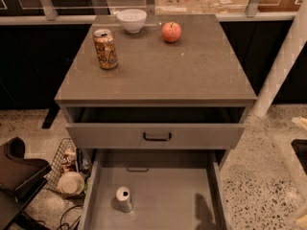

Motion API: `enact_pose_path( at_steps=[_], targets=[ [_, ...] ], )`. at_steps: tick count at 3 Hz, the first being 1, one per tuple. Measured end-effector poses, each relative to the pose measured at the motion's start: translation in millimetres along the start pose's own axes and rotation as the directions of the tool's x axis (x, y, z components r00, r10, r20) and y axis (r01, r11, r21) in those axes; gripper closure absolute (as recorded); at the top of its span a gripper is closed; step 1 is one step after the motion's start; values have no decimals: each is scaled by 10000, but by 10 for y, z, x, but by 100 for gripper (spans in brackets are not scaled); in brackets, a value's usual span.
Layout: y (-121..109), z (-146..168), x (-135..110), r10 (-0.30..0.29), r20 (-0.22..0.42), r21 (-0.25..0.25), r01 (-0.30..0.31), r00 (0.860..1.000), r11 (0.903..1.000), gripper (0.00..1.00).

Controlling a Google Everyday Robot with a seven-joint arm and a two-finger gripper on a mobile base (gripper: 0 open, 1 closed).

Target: Pick redbull can from middle drawer and place on counter

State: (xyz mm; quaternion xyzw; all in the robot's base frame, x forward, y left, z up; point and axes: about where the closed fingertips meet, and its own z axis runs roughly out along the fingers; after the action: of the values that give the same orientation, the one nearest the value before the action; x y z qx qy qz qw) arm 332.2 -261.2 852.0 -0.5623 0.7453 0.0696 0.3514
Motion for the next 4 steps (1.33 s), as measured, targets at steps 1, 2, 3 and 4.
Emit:
enact_pose_path(
  at_steps=[1,2,3,4],
  targets=[
    [18,227,242,421,350,133,-426,9985,9990,0],
    [152,638,635,916,904,220,-939,9917,9953,0],
    [278,1015,855,1132,1460,80,-1156,9828,9933,0],
    [408,1360,957,1021,2288,-139,-1016,9681,9947,0]
  ],
)
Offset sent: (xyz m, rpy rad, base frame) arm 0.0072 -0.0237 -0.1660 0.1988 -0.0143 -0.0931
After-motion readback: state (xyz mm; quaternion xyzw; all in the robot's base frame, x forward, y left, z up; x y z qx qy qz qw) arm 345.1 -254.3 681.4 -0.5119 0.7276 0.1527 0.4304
